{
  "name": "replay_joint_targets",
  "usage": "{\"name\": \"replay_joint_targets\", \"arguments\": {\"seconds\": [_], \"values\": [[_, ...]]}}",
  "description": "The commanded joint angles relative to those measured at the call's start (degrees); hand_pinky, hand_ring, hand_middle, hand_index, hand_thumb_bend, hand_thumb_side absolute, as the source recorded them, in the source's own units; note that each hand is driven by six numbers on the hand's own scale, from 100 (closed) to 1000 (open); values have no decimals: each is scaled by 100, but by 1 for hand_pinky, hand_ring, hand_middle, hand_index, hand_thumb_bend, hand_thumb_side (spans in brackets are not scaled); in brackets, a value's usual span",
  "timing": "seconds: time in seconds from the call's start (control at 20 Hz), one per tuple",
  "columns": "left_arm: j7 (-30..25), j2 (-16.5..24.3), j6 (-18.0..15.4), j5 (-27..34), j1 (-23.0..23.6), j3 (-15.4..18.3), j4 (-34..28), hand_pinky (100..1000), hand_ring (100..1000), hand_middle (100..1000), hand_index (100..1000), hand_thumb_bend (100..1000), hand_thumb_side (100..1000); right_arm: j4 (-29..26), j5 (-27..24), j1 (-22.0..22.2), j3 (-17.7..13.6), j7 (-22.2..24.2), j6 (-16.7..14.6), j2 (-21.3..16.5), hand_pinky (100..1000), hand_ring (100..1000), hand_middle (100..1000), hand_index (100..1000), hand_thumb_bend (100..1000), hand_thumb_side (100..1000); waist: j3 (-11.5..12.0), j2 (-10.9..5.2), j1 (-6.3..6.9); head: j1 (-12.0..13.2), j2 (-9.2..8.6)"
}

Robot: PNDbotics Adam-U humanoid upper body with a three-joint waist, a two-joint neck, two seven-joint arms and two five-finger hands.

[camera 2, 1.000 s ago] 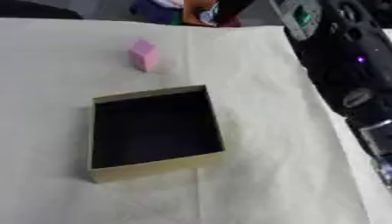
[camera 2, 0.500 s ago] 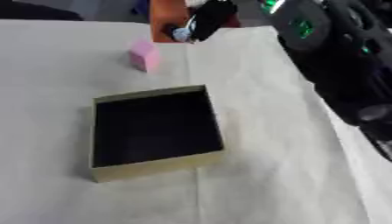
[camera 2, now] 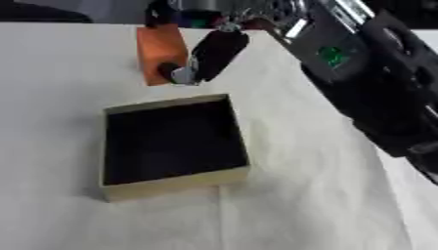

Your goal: Pick up objects on the table and place them in the box.

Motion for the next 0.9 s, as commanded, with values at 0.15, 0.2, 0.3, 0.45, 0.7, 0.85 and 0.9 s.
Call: {"name": "replay_joint_targets", "arguments": {"seconds": [0.15, 0.2, 0.3, 0.45, 0.7, 0.85, 0.9], "values": [[-7, 113, -14, 17, -54, 21, -80, 565, 561, 685, 752, 100, 848, -41, -14, -4, 132, 161, -138, 14, 834, 831, 667, 731, 100, 455, 9, -131, 36, 24, 50], [-5, 111, -14, 18, -55, 22, -80, 565, 561, 686, 752, 100, 848, -41, -16, 13, 170, 189, -180, 27, 833, 831, 667, 731, 100, 455, 9, -131, 34, 23, 55], [-7, 107, -13, 20, -56, 19, -80, 564, 561, 686, 751, 100, 849, -27, -46, 54, 246, 258, -243, 51, 834, 831, 665, 731, 100, 458, 9, -129, 30, 23, 58], [-7, 107, -12, 20, -56, 18, -80, 564, 561, 686, 751, 100, 849, 10, -113, 113, 359, 376, -289, 96, 835, 830, 664, 731, 100, 439, 10, -128, 26, 25, 62], [-11, 93, -14, 25, -63, 14, -80, 564, 561, 686, 751, 100, 848, 92, -55, 256, 512, 457, -373, 228, 834, 829, 663, 730, 100, 470, 30, -125, 34, 6, 51], [-14, 87, -15, 27, -66, 12, -80, 564, 560, 686, 750, 100, 849, 119, 30, 351, 565, 472, -453, 276, 832, 818, 664, 730, 100, 469, 37, -120, 36, -6, 50], [-15, 83, -15, 28, -68, 10, -80, 564, 560, 686, 750, 100, 849, 136, 73, 390, 588, 476, -483, 288, 831, 812, 664, 730, 100, 470, 39, -117, 34, -10, 45]]}}
